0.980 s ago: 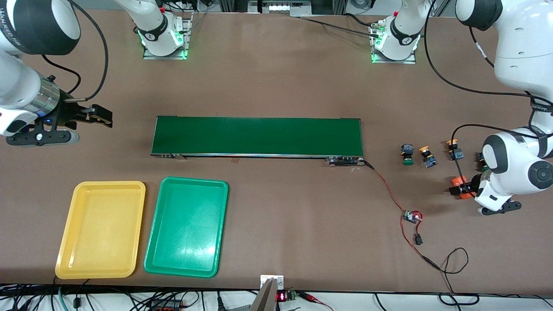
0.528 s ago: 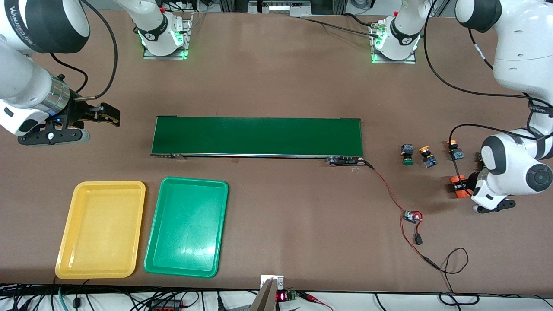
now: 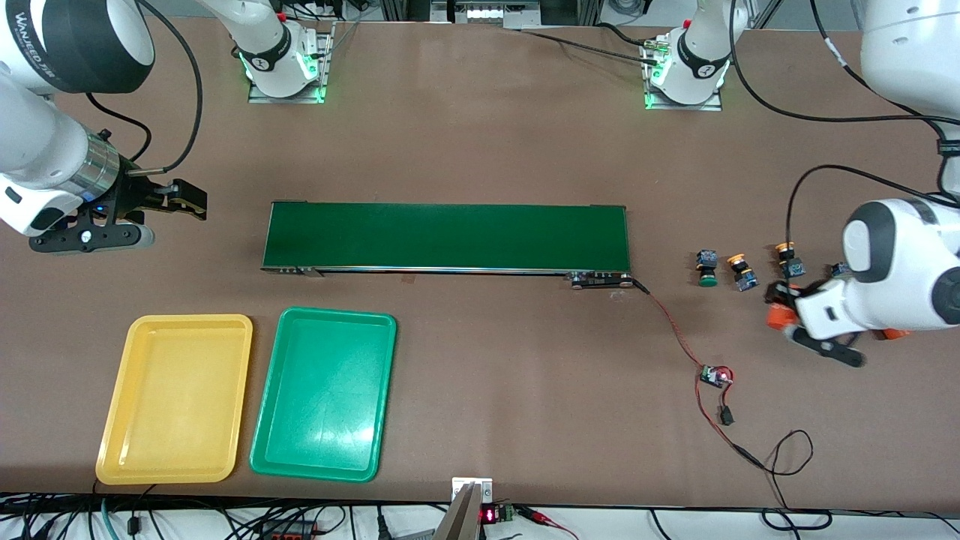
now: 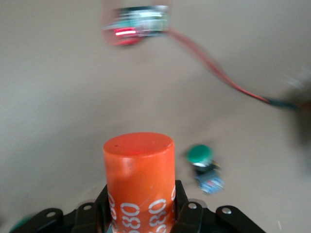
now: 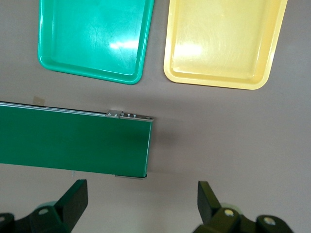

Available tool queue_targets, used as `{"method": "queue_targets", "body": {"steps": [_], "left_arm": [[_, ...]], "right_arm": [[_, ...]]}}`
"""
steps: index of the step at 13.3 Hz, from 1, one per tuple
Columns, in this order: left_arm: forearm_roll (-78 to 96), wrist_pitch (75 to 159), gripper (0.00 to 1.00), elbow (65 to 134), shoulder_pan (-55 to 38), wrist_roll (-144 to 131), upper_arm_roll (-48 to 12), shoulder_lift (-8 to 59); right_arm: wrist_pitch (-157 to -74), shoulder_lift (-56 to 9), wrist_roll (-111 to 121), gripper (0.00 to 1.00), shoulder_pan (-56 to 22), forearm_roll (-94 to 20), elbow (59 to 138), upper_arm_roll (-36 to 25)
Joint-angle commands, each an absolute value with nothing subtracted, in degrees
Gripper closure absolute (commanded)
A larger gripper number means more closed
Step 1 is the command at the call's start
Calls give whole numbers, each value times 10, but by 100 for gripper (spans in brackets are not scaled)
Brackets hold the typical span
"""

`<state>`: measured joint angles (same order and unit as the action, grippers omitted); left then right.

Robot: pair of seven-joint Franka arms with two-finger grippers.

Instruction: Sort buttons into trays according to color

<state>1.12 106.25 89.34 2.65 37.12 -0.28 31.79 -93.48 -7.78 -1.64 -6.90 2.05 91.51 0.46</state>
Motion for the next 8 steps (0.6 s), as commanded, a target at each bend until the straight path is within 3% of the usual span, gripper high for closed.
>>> {"method": "queue_targets", "body": {"steps": [1, 6, 8], "left_arm": [[12, 1056, 76, 907, 28, 515, -56, 322], [11, 1026, 84, 918, 28, 652, -183, 313], [-1, 1032, 86, 951, 21, 655, -235, 300]], "right_arm": [[-932, -76, -11, 0, -66, 14, 915, 4], [-931, -76, -11, 0, -66, 14, 915, 4], [-932, -76, -11, 0, -66, 14, 916, 4]]}}
